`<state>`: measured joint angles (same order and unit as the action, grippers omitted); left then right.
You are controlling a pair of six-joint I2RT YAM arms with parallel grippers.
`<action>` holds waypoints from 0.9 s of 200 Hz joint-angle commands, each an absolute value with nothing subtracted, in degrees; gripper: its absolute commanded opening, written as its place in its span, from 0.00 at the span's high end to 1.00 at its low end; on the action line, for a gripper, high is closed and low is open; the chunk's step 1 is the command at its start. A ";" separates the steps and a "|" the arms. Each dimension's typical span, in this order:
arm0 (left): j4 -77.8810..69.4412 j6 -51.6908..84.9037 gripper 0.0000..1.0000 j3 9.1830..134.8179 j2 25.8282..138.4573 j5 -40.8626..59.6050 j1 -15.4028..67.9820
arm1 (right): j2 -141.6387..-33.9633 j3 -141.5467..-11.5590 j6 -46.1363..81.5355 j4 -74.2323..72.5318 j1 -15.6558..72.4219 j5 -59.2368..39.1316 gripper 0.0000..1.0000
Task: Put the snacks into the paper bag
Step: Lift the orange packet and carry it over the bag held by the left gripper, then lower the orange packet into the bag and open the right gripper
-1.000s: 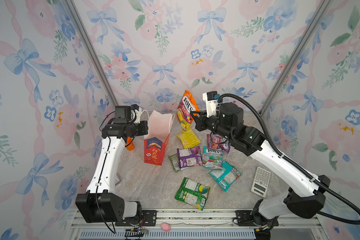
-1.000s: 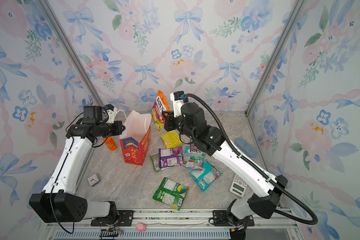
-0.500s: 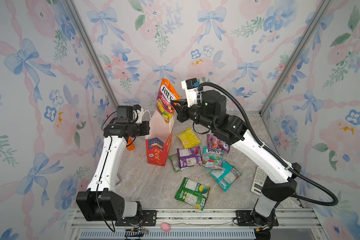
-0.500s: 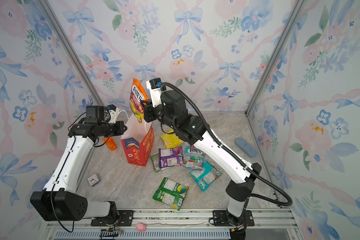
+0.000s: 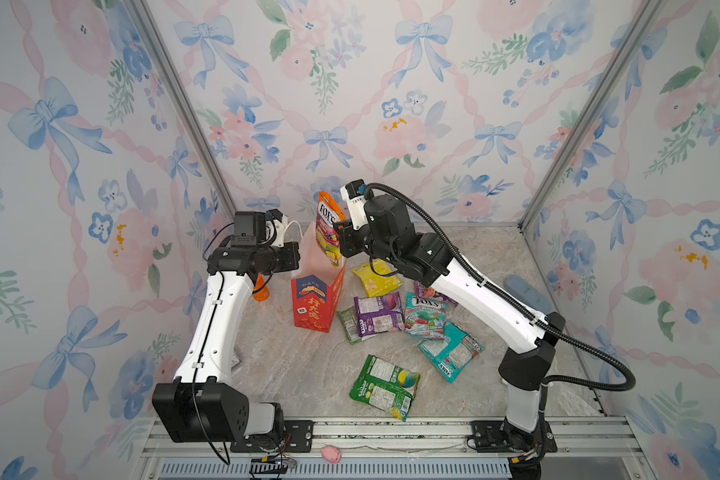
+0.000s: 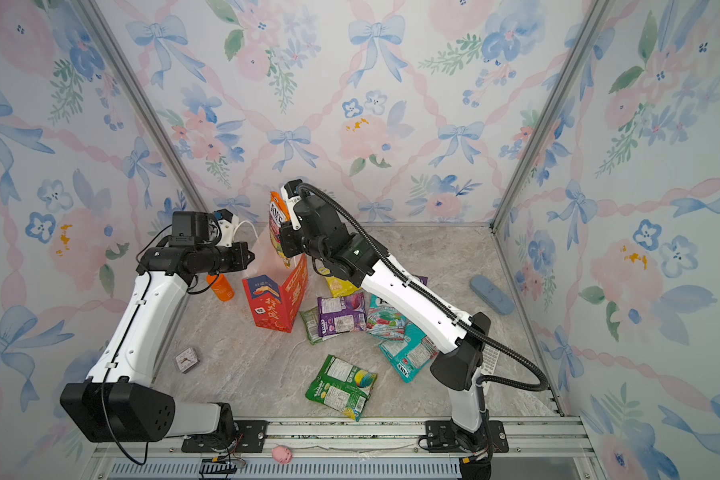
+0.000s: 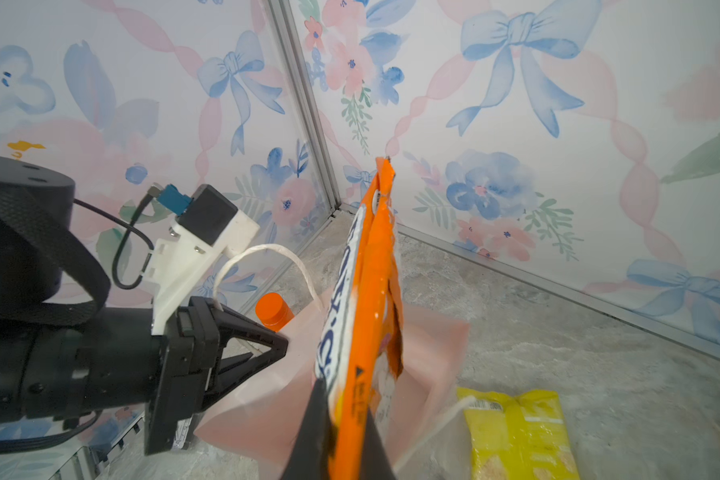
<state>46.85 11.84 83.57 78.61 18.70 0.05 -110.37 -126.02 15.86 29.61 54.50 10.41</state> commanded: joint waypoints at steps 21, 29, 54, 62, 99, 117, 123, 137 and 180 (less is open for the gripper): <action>46.70 12.13 1.00 83.85 77.97 19.17 0.37 | -108.45 -124.33 16.14 26.62 55.33 14.35 1.00; 46.72 12.21 1.00 83.68 77.90 19.31 0.36 | -108.76 -124.24 16.24 26.38 55.45 14.49 1.00; 46.60 12.39 1.00 83.32 77.65 20.08 0.34 | -110.69 -125.31 16.41 25.65 55.84 14.82 1.00; 46.58 12.43 1.00 83.23 77.57 20.22 0.35 | -111.59 -126.16 16.44 25.66 55.98 14.85 1.00; 46.49 12.46 1.00 82.88 77.02 20.35 0.34 | -115.81 -130.94 17.11 26.28 56.34 14.14 1.00; 46.43 12.58 1.00 82.63 76.91 20.89 0.35 | -117.44 -132.58 17.43 26.07 56.60 14.15 1.00; 46.34 12.66 1.00 82.49 76.85 21.09 0.36 | -117.89 -132.95 17.72 25.93 56.57 14.02 1.00; 46.16 12.74 1.00 82.27 76.77 21.35 0.35 | -118.71 -133.41 18.10 25.30 56.69 14.02 1.00; 45.85 12.96 1.00 81.52 76.25 22.07 0.35 | -120.79 -133.48 19.97 23.62 56.75 14.45 1.00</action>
